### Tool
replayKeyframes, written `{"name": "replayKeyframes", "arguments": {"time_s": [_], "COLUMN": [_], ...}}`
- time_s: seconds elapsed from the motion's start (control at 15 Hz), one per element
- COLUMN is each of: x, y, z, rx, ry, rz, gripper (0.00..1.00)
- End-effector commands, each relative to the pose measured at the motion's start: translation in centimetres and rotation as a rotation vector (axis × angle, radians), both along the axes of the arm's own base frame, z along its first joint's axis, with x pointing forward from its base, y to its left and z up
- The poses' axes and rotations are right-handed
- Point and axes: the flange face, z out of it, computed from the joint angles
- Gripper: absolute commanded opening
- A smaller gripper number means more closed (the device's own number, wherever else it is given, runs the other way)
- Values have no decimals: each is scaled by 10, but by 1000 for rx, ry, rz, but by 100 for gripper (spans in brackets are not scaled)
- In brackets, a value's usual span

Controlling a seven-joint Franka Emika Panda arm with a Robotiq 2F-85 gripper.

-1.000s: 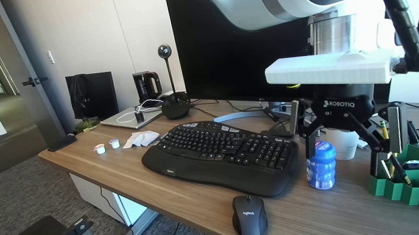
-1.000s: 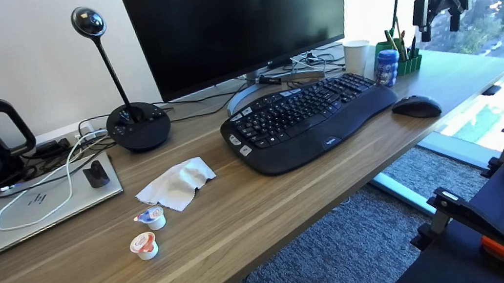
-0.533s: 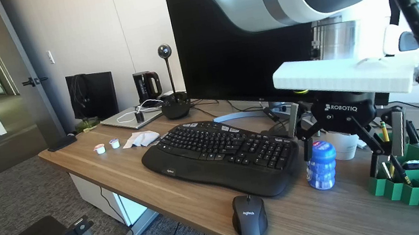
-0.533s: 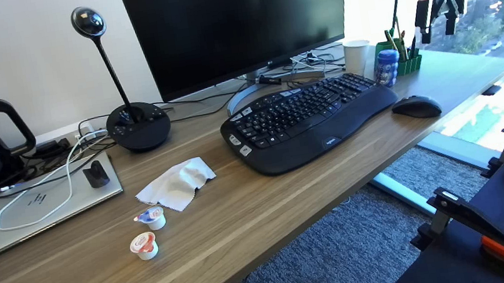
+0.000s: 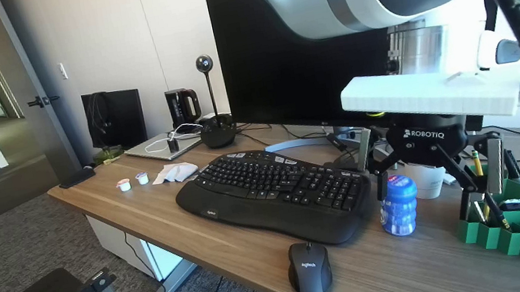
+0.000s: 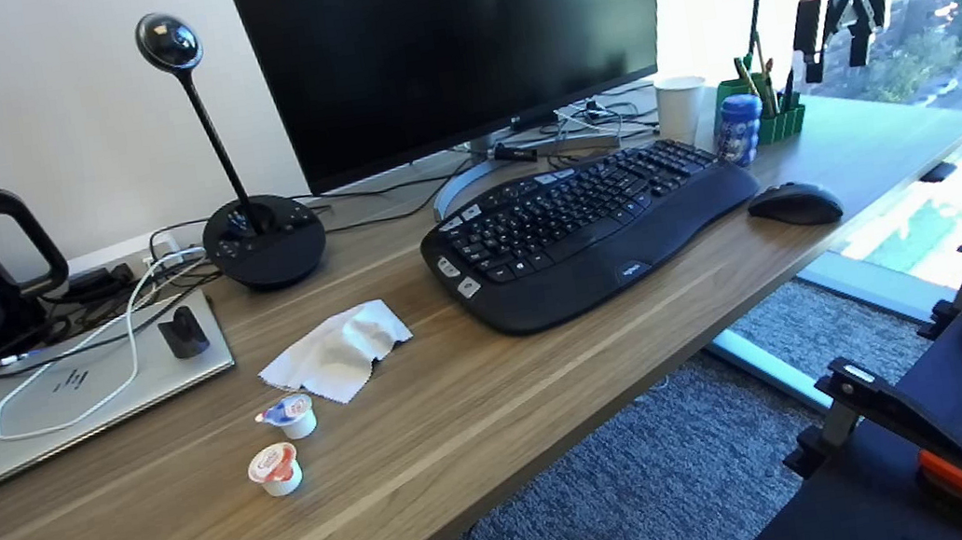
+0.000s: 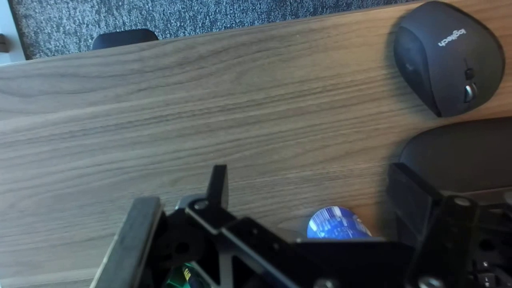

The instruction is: Move the blue bottle to the left

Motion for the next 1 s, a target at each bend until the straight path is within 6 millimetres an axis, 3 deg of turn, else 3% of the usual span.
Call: {"name": "replayKeyframes", "arguments": {"time_s": [0.0, 0.53, 0.93], "x": [2, 18, 34], "y": [2, 26, 21], "z": [-1, -3, -10], "rx": [-1, 19, -3], "ry": [-13, -14, -19], "rz": [-4, 9, -36], "gripper": [100, 100, 100]}}
